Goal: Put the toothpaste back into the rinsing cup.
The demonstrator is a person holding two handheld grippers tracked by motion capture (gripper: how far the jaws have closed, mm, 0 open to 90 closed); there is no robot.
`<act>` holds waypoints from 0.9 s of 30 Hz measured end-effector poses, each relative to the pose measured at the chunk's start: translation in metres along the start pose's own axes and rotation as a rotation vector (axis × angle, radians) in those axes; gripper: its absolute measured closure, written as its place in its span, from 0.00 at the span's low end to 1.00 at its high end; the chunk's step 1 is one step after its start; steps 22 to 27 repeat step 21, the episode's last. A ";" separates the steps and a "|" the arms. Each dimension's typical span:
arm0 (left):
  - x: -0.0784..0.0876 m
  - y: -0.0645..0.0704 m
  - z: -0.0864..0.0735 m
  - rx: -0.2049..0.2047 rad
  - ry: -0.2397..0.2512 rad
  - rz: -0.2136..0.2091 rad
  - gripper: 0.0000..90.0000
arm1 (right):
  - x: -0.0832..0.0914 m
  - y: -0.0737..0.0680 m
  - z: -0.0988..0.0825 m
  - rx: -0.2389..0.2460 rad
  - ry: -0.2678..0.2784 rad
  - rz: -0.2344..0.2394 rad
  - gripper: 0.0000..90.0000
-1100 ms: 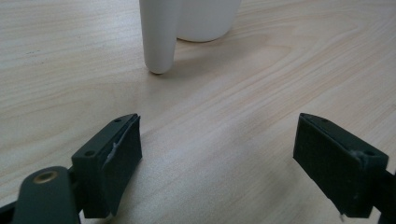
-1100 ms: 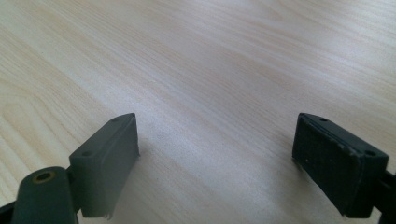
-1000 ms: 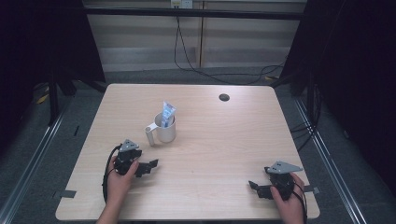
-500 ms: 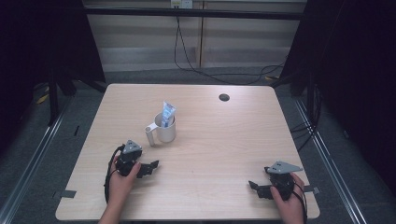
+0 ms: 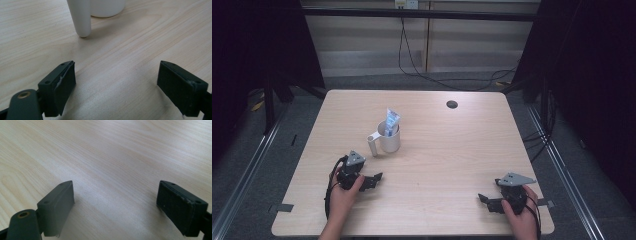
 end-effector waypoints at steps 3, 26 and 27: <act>-0.001 0.002 0.000 -0.026 -0.015 0.022 0.17 | 0.000 0.000 0.000 0.000 0.000 0.000 0.16; -0.001 0.003 0.000 -0.040 -0.023 0.013 0.16 | 0.000 0.000 0.000 0.000 0.000 0.000 0.15; -0.001 0.003 0.000 -0.040 -0.023 0.013 0.16 | 0.000 0.000 0.000 0.000 0.000 0.000 0.15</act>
Point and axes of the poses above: each handheld gripper's, and its own axes: x roughly backward along the jaws, z roughly out of its top, y roughly to its right, the point moved 6 cm from there along -x, roughly forward along the jaws, and after that the axes turned 11 degrees about -x, right-handed, at the moved point
